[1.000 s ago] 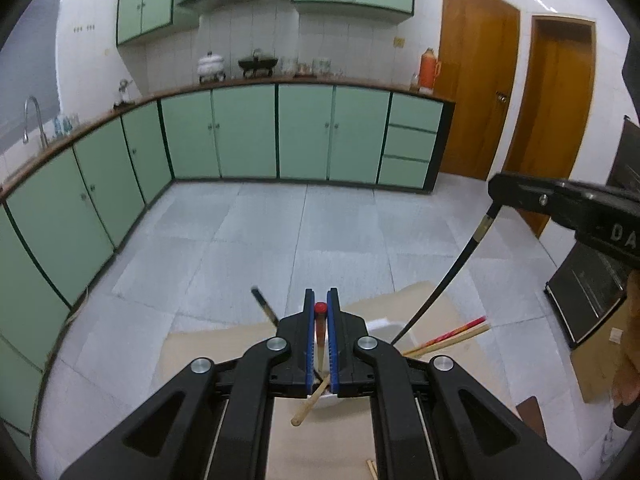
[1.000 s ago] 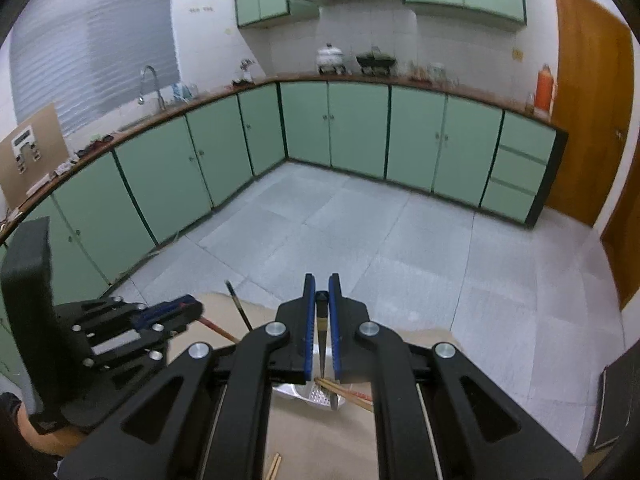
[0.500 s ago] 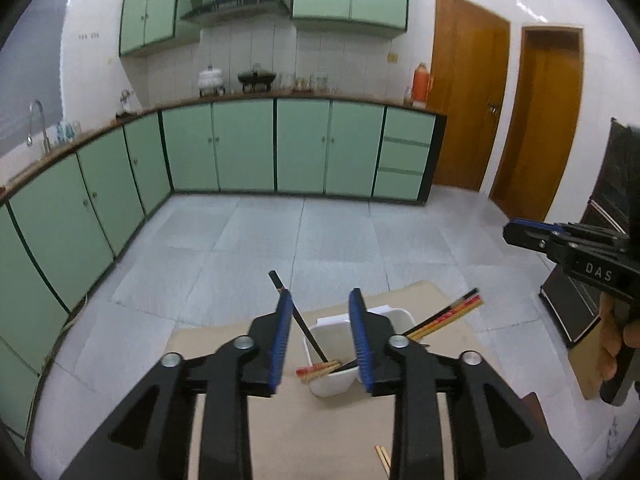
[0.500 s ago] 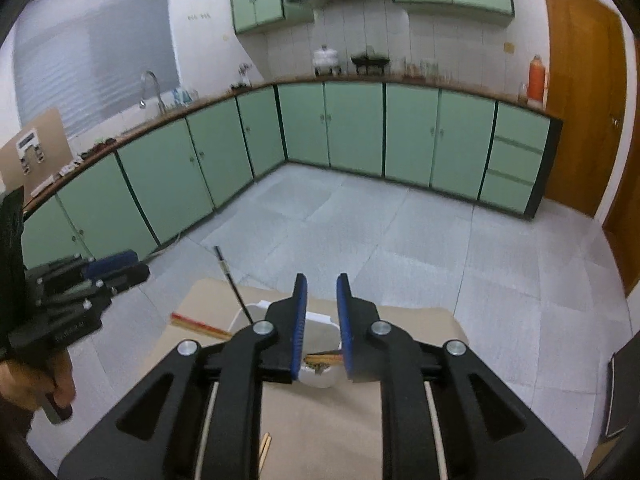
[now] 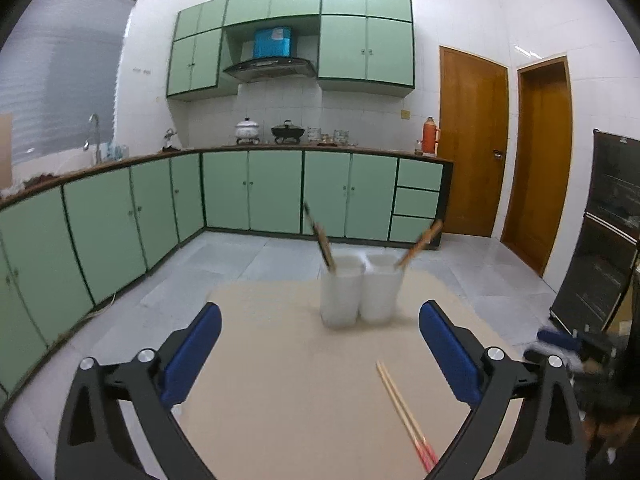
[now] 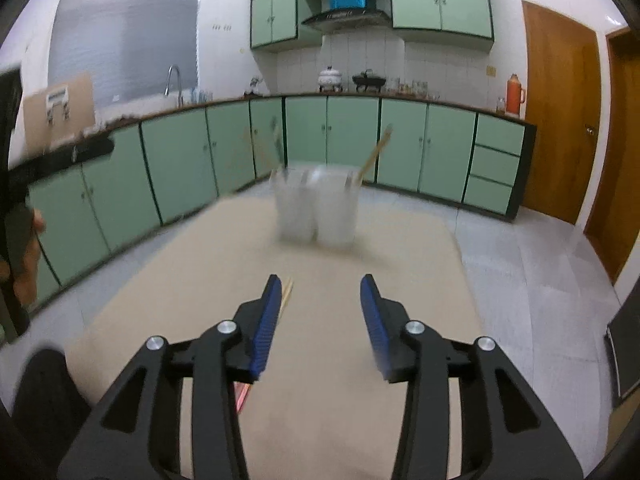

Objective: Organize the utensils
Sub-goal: 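Move both open tools back over the last two red-orange chopsticks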

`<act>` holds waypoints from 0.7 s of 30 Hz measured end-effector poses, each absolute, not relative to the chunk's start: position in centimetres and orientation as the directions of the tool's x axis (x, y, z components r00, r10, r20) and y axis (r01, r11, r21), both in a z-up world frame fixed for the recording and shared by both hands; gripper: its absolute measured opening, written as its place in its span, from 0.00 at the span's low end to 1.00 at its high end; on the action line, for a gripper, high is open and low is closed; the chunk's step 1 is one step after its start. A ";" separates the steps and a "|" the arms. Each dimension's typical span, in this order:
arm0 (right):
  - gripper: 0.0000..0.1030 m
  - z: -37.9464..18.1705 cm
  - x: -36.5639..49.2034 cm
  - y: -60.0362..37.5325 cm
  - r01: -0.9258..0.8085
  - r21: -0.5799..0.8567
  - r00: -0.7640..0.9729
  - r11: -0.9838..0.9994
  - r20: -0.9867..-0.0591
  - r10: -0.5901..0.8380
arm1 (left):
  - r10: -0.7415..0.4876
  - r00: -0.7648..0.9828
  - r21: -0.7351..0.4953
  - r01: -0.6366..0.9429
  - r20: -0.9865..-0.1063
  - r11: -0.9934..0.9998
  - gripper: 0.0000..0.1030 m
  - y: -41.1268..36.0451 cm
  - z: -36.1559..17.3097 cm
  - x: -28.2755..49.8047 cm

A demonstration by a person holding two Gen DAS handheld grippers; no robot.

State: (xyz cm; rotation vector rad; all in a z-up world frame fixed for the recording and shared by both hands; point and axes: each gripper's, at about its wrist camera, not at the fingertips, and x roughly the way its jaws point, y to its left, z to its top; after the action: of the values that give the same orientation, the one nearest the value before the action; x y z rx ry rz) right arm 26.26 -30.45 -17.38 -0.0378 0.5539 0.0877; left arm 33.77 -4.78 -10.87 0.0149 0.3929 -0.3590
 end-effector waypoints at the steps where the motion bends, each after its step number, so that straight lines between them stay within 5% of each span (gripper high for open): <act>1: 0.41 -18.5 25.6 -29.9 -0.100 -0.006 0.835 0.995 -0.545 0.081 | -0.348 0.855 -0.064 0.351 -0.385 0.934 0.94 -4.7 -12.1 32.7; 9: 0.41 -27.2 23.5 -24.8 -0.175 0.035 0.716 0.984 -0.681 0.152 | -0.314 0.834 -0.130 0.286 -0.455 0.949 0.94 -3.5 -17.8 28.9; 17: 0.37 -29.0 24.1 -23.2 -0.200 0.010 0.705 0.980 -0.693 0.151 | -0.300 0.810 -0.140 0.266 -0.504 0.954 0.94 -3.2 -20.3 28.3; 21: 0.21 -29.0 24.6 -24.0 -0.194 0.021 0.712 0.981 -0.684 0.155 | -0.298 0.794 -0.141 0.264 -0.530 0.954 0.94 -3.6 -21.7 28.4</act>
State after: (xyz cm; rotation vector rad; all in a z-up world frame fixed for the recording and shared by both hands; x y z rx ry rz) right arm 24.56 -24.04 -29.00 -0.0537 0.7535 0.1933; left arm 28.43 -3.62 -21.67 -0.0607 0.5801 -0.3020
